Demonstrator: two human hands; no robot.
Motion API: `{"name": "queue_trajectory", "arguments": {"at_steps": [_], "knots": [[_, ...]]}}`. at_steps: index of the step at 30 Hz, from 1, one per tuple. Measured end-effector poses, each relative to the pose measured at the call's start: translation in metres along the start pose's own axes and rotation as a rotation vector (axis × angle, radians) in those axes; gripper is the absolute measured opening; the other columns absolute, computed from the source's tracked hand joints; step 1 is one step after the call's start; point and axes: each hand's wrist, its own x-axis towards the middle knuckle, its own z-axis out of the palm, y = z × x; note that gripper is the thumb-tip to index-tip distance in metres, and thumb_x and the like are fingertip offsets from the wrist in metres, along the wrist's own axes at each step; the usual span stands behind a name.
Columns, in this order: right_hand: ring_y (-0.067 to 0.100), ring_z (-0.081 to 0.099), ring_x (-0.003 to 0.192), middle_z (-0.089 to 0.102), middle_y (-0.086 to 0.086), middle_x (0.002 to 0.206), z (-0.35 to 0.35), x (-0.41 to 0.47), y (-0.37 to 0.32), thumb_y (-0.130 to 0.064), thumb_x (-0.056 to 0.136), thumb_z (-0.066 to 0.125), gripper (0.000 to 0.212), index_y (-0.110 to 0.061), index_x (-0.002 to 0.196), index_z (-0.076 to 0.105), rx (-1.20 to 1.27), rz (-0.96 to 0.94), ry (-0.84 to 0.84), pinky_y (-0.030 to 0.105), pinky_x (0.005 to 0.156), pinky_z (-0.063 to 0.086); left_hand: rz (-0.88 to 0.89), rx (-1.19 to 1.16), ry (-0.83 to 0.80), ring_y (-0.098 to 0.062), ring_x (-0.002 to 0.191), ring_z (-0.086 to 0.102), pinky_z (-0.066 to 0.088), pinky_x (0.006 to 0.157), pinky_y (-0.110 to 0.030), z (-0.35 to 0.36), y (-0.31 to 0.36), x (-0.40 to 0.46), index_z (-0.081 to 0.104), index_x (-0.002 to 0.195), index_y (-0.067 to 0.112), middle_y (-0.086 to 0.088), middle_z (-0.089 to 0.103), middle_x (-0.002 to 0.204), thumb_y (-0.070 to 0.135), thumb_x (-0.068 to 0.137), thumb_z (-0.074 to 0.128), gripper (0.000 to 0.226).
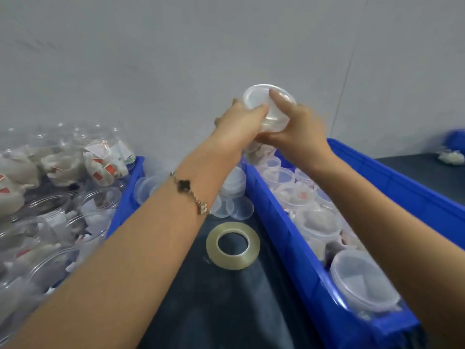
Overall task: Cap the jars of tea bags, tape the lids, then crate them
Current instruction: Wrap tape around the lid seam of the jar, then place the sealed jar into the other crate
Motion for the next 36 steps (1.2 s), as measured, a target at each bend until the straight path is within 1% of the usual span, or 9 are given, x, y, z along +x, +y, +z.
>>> {"name": "queue_trajectory", "arguments": {"at_steps": [3, 6, 11, 17, 22, 27, 30, 33, 36], "knots": [[0.022, 0.050, 0.111, 0.046, 0.011, 0.128, -0.006, 0.027, 0.037, -0.028, 0.073, 0.080, 0.081, -0.028, 0.143, 0.039, -0.092, 0.034, 0.055, 0.003, 0.077, 0.019, 0.148, 0.067, 0.004, -0.021, 0.133, 0.039, 0.043, 0.091, -0.031, 0.024, 0.005, 0.034, 0.018, 0.151, 0.023, 0.001, 0.034, 0.152, 0.039, 0.096, 0.046, 0.064], [0.025, 0.048, 0.117, 0.040, 0.012, 0.133, 0.000, 0.046, 0.083, -0.024, 0.075, 0.078, 0.079, -0.027, 0.144, 0.038, -0.117, 0.115, 0.068, 0.004, 0.080, 0.019, 0.254, 0.234, -0.141, -0.020, 0.138, 0.033, 0.026, 0.109, -0.027, 0.054, -0.011, 0.065, 0.024, 0.150, 0.020, -0.002, 0.033, 0.153, 0.020, 0.097, 0.045, 0.057], [0.028, 0.047, 0.115, 0.039, 0.012, 0.135, 0.022, 0.059, 0.150, -0.029, 0.078, 0.074, 0.077, -0.031, 0.144, 0.035, -0.181, 0.229, 0.002, 0.021, 0.085, 0.030, 0.283, 0.420, -0.340, -0.018, 0.147, 0.007, 0.007, 0.116, -0.027, 0.098, -0.063, 0.105, 0.018, 0.151, 0.021, 0.000, 0.010, 0.160, -0.002, 0.092, 0.039, 0.067], [0.025, 0.046, 0.103, 0.040, 0.014, 0.130, 0.047, 0.066, 0.198, -0.029, 0.078, 0.074, 0.076, -0.031, 0.143, 0.035, -0.229, 0.256, -0.039, 0.026, 0.076, 0.030, 0.254, 0.534, -0.410, -0.015, 0.147, -0.002, 0.022, 0.115, -0.038, 0.126, -0.104, 0.127, 0.001, 0.152, 0.031, 0.004, 0.005, 0.160, -0.003, 0.090, 0.034, 0.078], [0.030, 0.048, 0.114, 0.047, 0.014, 0.131, 0.066, 0.060, 0.223, -0.042, 0.078, 0.071, 0.077, -0.031, 0.144, 0.033, -0.316, 0.349, -0.223, 0.033, 0.079, 0.038, 0.219, 0.705, -0.432, -0.018, 0.147, -0.001, 0.006, 0.117, -0.044, 0.139, -0.126, 0.134, 0.004, 0.153, 0.024, -0.003, 0.011, 0.160, 0.010, 0.095, 0.036, 0.067], [0.028, 0.049, 0.119, 0.049, 0.008, 0.136, 0.076, 0.055, 0.239, -0.069, 0.087, 0.036, 0.067, -0.037, 0.145, 0.026, -0.480, 0.445, -0.417, 0.045, 0.093, 0.042, 0.264, 0.679, -0.450, -0.016, 0.147, 0.001, 0.004, 0.117, -0.037, 0.134, -0.150, 0.128, 0.016, 0.152, 0.022, -0.005, 0.014, 0.159, 0.020, 0.100, 0.034, 0.055], [0.031, 0.033, 0.134, 0.042, 0.005, 0.145, 0.074, 0.052, 0.239, -0.074, 0.085, 0.023, 0.063, -0.045, 0.142, 0.027, -0.543, 0.495, -0.489, 0.056, 0.104, 0.026, 0.308, 0.695, -0.420, -0.016, 0.146, 0.007, 0.007, 0.116, -0.034, 0.119, -0.155, 0.123, 0.026, 0.149, 0.021, -0.001, 0.023, 0.157, 0.021, 0.100, 0.036, 0.051], [0.037, 0.002, 0.144, 0.017, 0.009, 0.157, 0.070, 0.052, 0.233, -0.079, 0.081, 0.018, 0.067, -0.053, 0.142, 0.022, -0.600, 0.573, -0.530, 0.065, 0.108, 0.004, 0.329, 0.735, -0.402, -0.018, 0.145, 0.014, 0.010, 0.115, -0.034, 0.098, -0.155, 0.114, 0.036, 0.145, 0.019, -0.002, 0.032, 0.153, 0.019, 0.098, 0.039, 0.047], [0.034, -0.014, 0.143, 0.000, 0.008, 0.159, 0.072, 0.054, 0.214, -0.076, 0.085, 0.015, 0.069, -0.045, 0.146, 0.015, -0.679, 0.535, -0.506, 0.067, 0.107, -0.002, 0.311, 0.759, -0.388, -0.019, 0.144, 0.017, 0.012, 0.114, -0.033, 0.071, -0.155, 0.100, 0.044, 0.140, 0.015, -0.004, 0.037, 0.150, 0.016, 0.097, 0.041, 0.043]]}}
